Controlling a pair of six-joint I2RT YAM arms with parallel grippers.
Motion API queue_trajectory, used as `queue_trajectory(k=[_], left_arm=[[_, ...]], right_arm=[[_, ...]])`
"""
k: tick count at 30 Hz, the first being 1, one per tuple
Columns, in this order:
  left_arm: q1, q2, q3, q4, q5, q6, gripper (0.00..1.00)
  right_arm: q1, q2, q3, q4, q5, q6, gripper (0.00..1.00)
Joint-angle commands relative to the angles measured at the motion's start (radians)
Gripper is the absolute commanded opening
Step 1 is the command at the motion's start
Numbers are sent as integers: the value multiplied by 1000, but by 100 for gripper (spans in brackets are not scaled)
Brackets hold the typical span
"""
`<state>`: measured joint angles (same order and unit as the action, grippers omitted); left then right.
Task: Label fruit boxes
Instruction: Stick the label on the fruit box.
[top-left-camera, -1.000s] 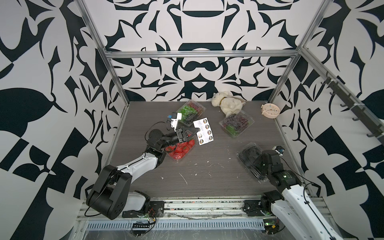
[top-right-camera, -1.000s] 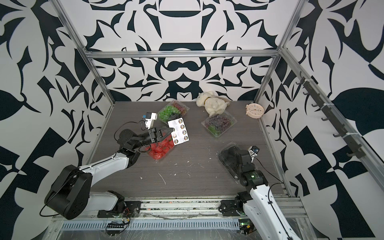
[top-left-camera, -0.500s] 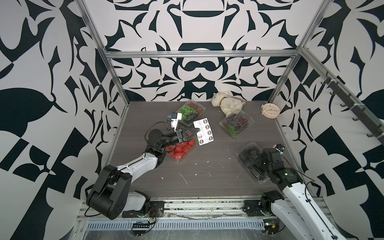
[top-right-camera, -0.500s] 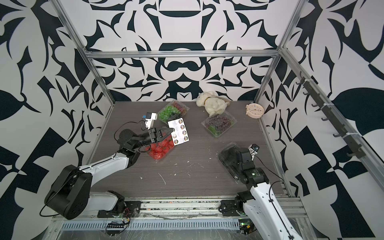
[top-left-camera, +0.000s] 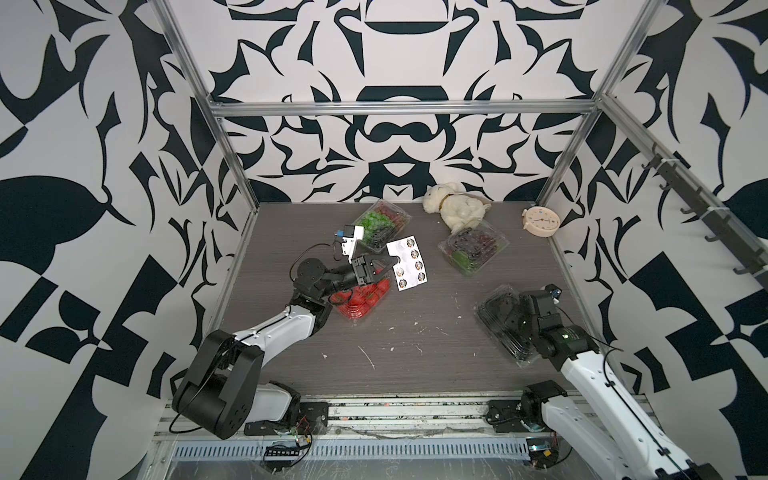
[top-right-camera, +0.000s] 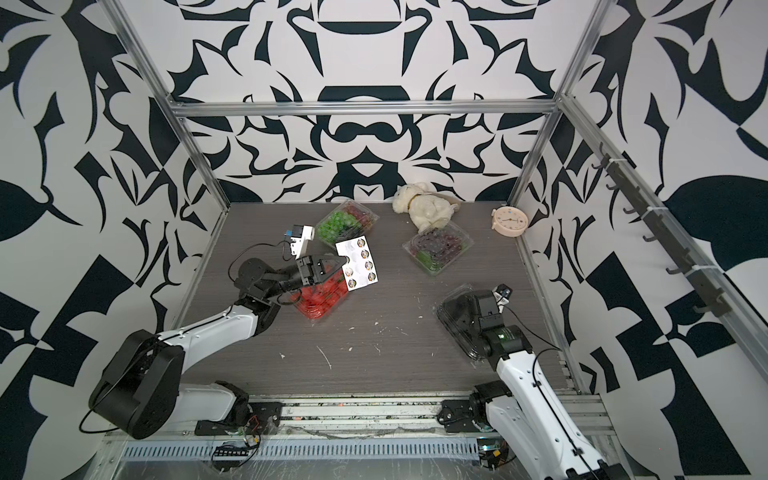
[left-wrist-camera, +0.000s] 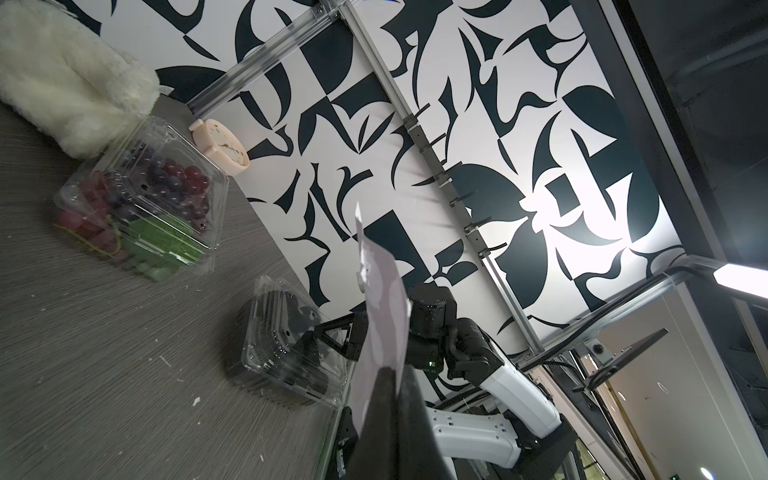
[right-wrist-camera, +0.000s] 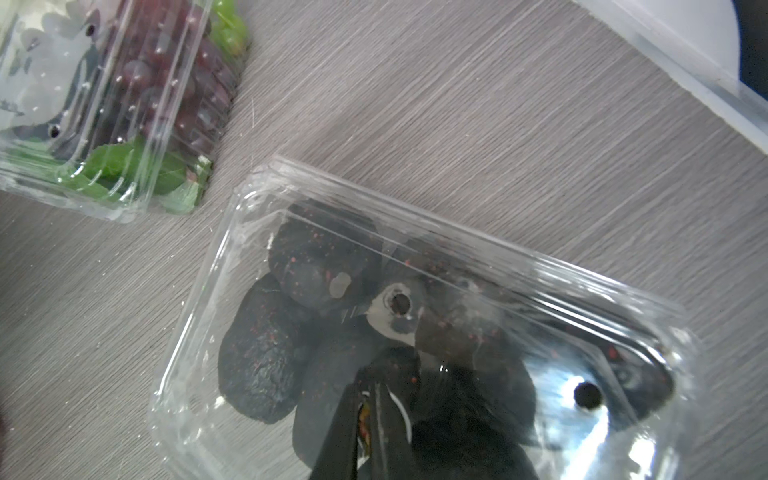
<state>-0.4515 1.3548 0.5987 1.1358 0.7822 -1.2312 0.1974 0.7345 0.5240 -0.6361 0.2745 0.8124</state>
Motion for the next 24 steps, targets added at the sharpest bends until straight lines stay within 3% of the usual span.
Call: queue_trajectory(k=[1,16,20,24], left_arm=[[5,-5,-12,15,10,16,0],[8,0,-10,2,14,27,0],[8,9,-2,-1,19,33,0],[9,58,23,35,33,11,0]], right_arm=[[-4,-12,-10,-49,40,33,12],[-6,-88,78,-146,22,28,18],[-6,-92,130,-78,-69,-46,23],[-6,-76,128,118,-316,-123,31]])
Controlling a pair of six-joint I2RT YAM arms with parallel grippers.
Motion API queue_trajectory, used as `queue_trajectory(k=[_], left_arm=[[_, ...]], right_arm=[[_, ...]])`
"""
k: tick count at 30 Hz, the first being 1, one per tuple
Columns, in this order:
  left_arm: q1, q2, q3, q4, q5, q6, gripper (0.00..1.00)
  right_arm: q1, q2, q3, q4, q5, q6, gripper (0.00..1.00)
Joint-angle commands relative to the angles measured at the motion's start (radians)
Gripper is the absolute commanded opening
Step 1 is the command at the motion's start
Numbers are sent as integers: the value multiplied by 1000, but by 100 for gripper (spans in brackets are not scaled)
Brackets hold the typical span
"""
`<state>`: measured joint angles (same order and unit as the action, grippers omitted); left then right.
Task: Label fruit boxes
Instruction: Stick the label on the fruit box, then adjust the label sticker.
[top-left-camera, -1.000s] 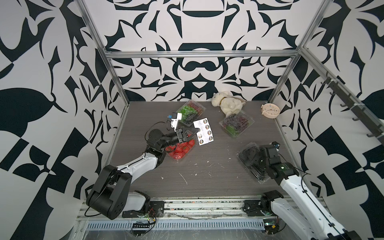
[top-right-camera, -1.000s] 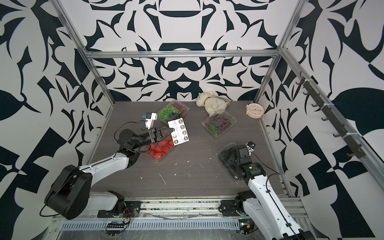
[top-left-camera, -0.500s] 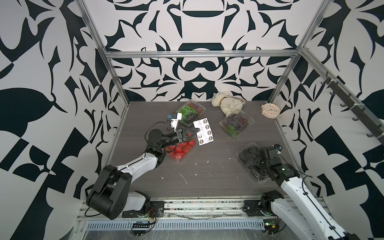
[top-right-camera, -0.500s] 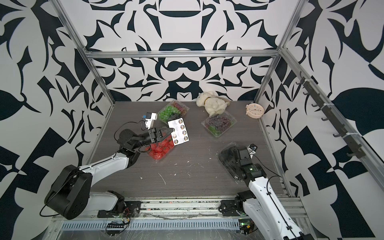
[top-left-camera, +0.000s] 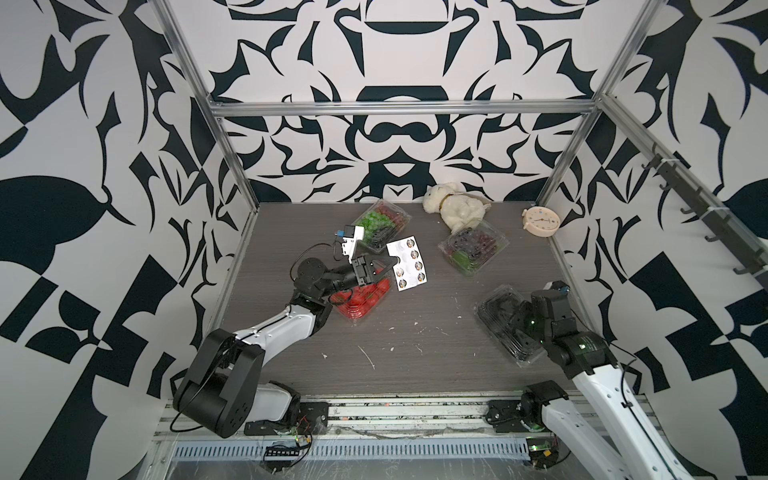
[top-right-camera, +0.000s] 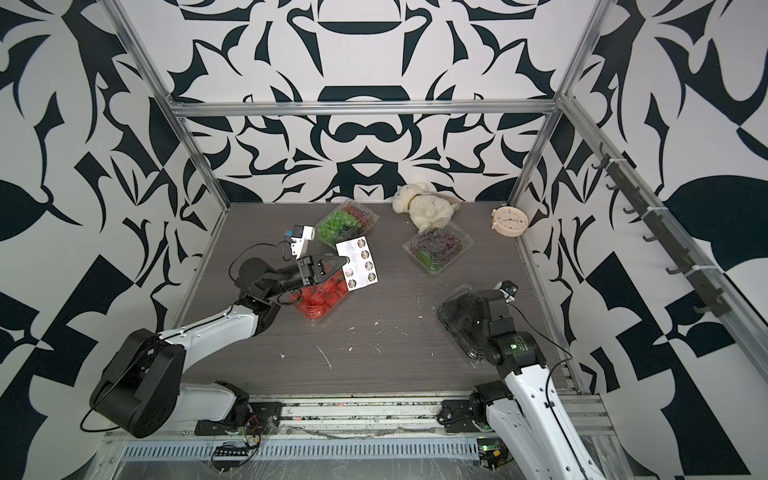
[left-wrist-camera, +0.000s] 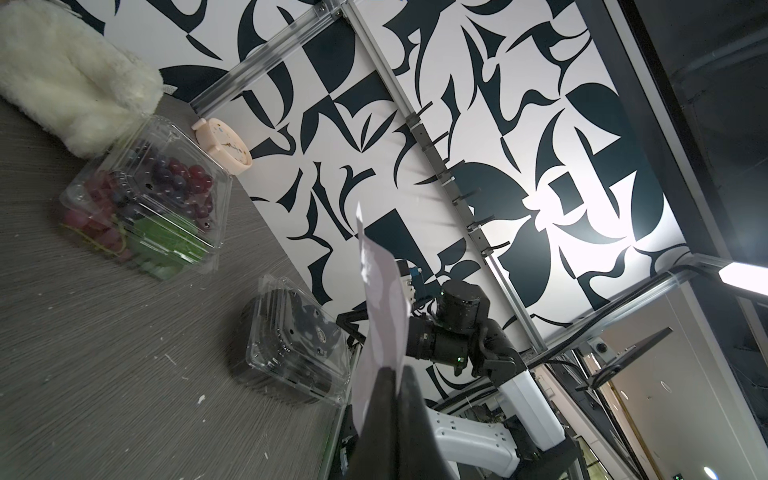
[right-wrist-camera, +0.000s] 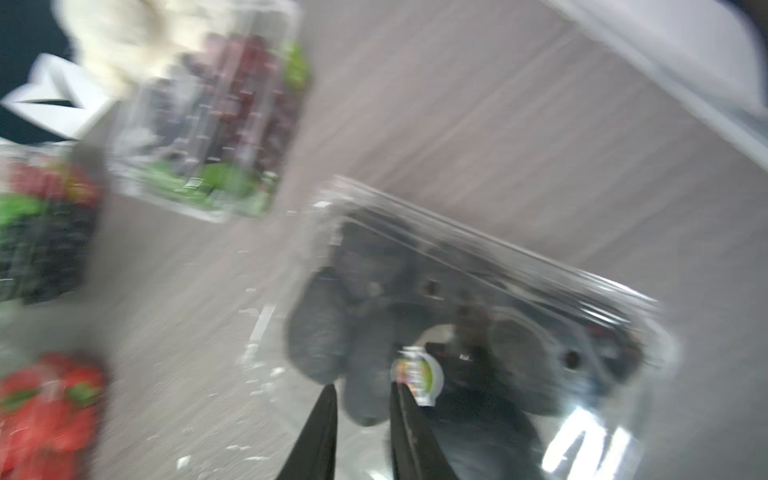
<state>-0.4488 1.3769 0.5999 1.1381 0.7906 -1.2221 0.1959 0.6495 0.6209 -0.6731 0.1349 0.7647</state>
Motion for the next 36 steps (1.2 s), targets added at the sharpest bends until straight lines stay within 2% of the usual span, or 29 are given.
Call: queue_trajectory(k=[1,5,8,11,16,20,23,27,31,36], left_arm=[[7,60,29,69,30,-21,0],[8,200,76,299,53,-188,0],[0,265,128,302,66,-229,0],[-15,266,154,304,59,-231,0],[-43,265,177,304,59,-241,0],[-74,281,198,304,57,-244,0],[-88,284,212,304,57,-245,0],[-98,283,229,304,72,-254,0],[-101,283,234,304,80,-257,0],[-99,284,231,303,84,-260,0]], right_arm=[[-4,16,25,227,-257,-83,35],[-4,73,18,482,-483,-48,41],[-3,129,11,700,-630,17,44],[3,196,-4,922,-738,106,48],[67,304,11,1180,-803,201,59],[167,393,62,1264,-790,213,61],[191,455,66,1372,-790,270,61],[202,519,54,1556,-810,372,57],[224,542,62,1586,-810,387,50],[234,532,63,1583,-807,380,32]])
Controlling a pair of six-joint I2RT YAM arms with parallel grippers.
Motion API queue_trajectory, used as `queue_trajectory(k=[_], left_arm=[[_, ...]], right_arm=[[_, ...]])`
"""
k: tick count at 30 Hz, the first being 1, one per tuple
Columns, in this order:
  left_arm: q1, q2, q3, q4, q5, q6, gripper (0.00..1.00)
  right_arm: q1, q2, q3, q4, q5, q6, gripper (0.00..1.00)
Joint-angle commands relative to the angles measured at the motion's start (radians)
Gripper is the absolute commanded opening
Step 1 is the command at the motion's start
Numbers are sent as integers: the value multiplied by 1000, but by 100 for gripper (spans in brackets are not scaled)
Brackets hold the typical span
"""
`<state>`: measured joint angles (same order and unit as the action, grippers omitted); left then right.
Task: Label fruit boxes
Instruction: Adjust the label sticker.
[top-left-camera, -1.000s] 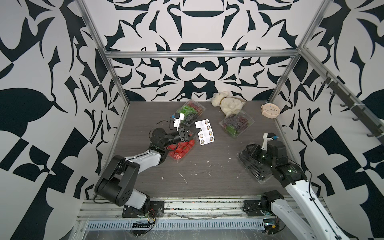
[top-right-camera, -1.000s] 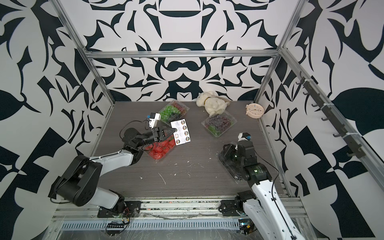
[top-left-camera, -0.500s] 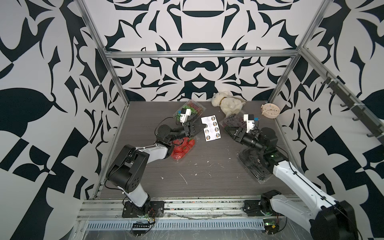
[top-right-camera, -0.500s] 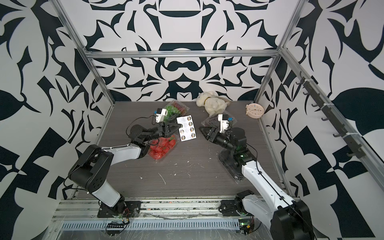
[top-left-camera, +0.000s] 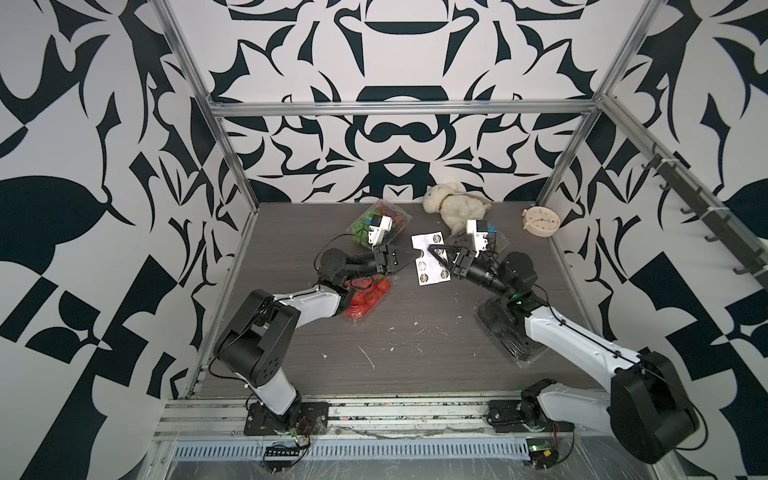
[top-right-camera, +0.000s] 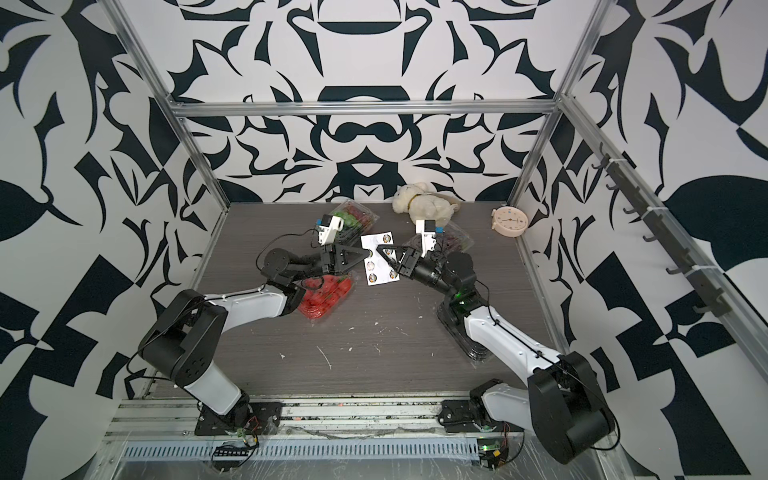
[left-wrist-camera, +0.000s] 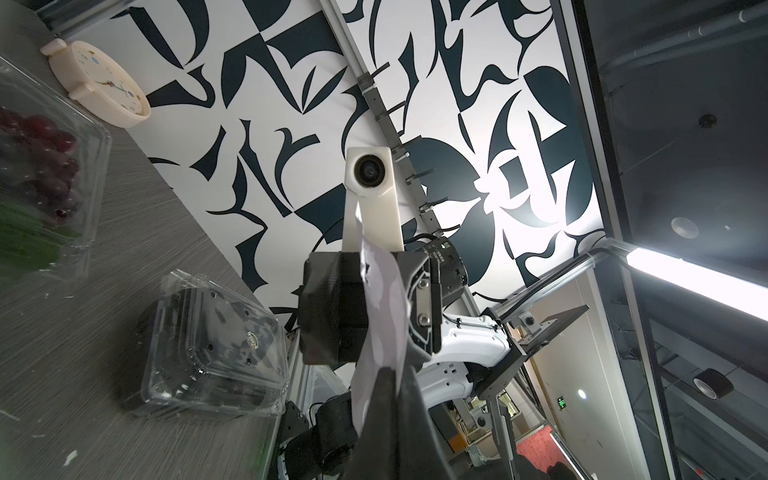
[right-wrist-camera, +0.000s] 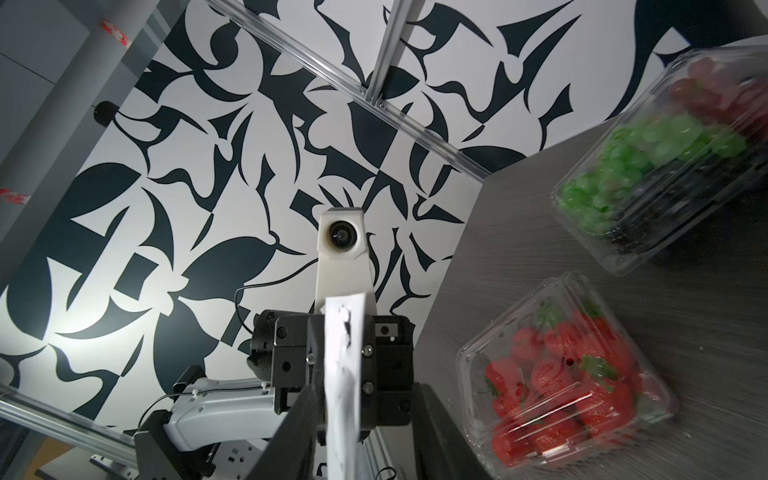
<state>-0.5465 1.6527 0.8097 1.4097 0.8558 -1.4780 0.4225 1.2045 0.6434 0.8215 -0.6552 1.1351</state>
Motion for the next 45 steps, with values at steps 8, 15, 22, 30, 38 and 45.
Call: queue_trajectory(k=[8,15,22,30,38,45], left_arm=[[-3,3,31,32,11,-9,0],[0,-3,43,32,18,-15,0],[-11,-2,48,32,19,-13,0],[-34,17,72,32,23,-15,0],[-41,24,73,32,22,-10,0],[-33,12,56,31,15,-4,0]], right_arm=[[12,-44,37,19,-36,-36,20],[12,-69,28,-38,-40,-75,15],[15,-60,47,-39,-53,-81,1],[31,-48,48,-23,-52,-92,0],[35,-67,34,9,-46,-97,0],[33,-136,-8,20,-17,-133,0]])
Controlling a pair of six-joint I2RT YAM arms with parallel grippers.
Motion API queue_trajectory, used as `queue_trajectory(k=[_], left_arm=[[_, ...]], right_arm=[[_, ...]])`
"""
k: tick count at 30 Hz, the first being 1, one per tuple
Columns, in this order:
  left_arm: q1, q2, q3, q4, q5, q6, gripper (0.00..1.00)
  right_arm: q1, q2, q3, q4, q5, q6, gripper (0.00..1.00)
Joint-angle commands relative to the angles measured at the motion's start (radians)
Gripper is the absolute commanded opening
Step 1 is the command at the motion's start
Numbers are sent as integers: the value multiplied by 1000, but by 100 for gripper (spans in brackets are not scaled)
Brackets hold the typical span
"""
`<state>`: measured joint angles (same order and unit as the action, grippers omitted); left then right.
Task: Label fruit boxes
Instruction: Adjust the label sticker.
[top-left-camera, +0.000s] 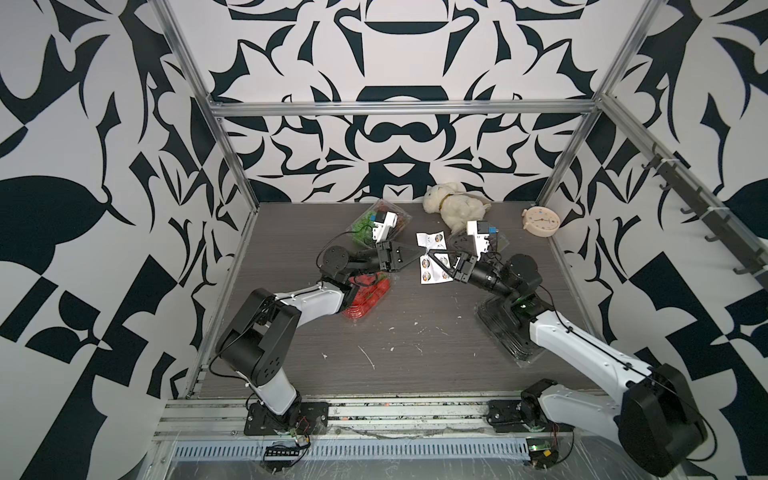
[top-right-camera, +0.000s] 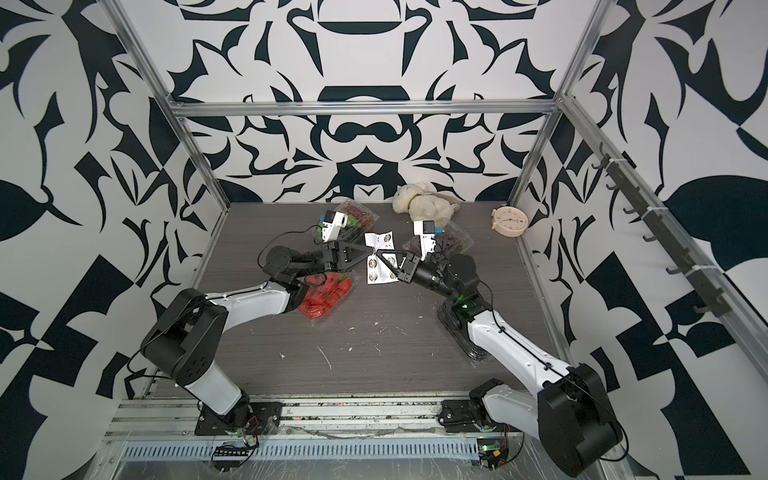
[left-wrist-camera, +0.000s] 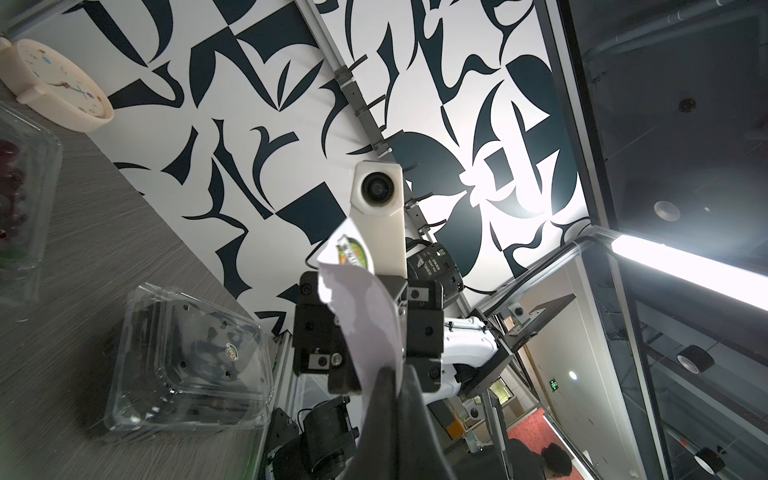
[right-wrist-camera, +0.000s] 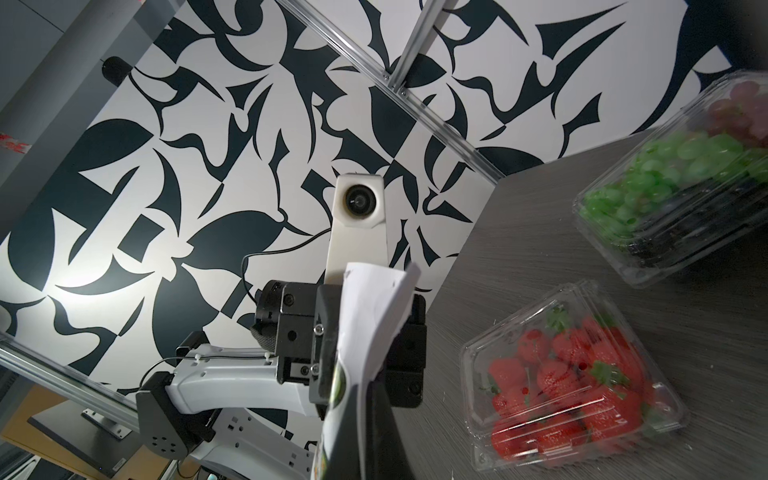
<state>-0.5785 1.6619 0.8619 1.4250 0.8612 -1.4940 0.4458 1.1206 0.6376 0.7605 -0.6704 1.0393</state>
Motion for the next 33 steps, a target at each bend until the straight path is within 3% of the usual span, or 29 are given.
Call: queue_trajectory(k=[1,16,33], left_arm=[[-1,4,5,15,9,12,0],[-23,-34,12,16,31,29,0],[-32,-74,22,16,-8,24,0]], right_arm=[[9,-58,-8,89,0,-38,0],[12,-18,-10,166,-26,-7,0],[14,-54,-22,150,-21,-72,0]])
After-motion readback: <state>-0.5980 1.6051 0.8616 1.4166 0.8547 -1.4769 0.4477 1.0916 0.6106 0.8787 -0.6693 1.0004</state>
